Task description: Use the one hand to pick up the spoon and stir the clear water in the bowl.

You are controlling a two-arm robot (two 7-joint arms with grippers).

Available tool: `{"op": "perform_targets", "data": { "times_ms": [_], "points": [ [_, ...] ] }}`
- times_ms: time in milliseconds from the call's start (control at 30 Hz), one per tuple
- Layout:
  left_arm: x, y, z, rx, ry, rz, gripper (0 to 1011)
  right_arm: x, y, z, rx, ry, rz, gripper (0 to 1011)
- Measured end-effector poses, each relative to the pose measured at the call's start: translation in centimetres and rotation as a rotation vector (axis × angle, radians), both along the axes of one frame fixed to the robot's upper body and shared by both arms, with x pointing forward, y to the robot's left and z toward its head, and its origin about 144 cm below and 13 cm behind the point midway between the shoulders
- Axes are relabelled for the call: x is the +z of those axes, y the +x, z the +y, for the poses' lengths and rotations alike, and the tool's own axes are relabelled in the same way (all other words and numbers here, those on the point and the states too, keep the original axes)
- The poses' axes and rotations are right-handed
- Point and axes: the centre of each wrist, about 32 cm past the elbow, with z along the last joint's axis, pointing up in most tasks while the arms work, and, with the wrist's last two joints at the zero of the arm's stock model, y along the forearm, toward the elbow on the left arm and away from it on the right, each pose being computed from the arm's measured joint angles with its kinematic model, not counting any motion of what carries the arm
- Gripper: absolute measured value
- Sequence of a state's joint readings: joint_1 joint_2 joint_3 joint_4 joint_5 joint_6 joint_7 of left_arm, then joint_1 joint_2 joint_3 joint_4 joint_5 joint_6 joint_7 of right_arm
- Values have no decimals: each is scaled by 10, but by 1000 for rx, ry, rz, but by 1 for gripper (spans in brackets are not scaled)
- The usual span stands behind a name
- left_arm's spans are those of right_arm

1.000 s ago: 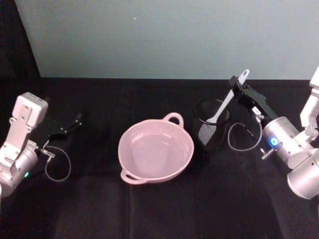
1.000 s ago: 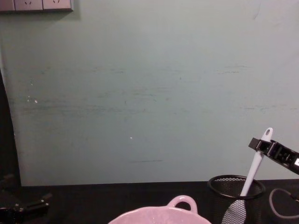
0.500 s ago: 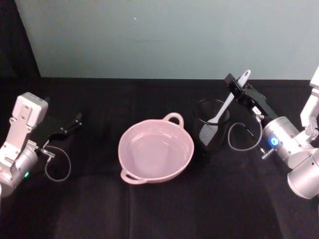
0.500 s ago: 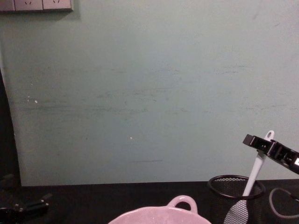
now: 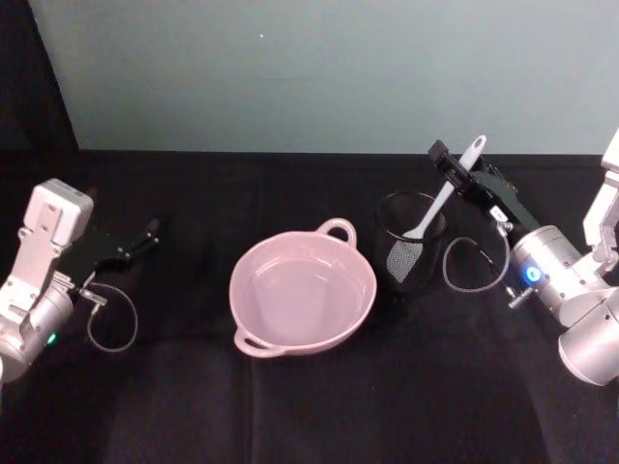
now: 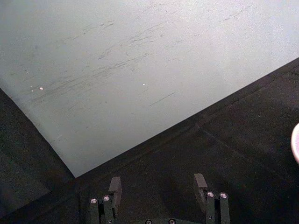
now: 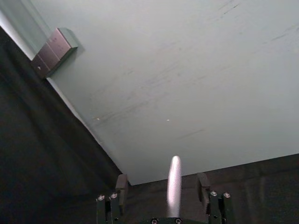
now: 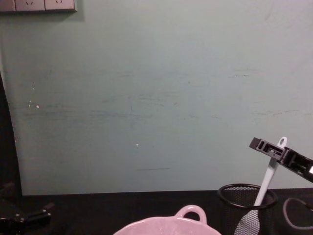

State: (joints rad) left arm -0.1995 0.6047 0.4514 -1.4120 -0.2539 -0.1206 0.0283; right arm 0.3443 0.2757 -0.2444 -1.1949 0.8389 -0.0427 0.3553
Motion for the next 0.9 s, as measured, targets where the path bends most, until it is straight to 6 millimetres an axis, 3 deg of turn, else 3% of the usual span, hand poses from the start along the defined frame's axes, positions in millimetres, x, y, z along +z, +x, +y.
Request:
{"op": "perform_targets", "data": {
  "times_ms": [100, 433, 900],
  "points": [
    [0, 0, 0, 0, 0, 0, 1011, -3, 3, -5, -11, -10, -1, 1002],
    [0, 0, 0, 0, 0, 0, 1011, -4, -5, -18, 2, -61, -36, 1002],
    [0, 0, 0, 0, 0, 0, 1011, -7, -40, -42, -7, -297, -230, 1002]
  ]
}}
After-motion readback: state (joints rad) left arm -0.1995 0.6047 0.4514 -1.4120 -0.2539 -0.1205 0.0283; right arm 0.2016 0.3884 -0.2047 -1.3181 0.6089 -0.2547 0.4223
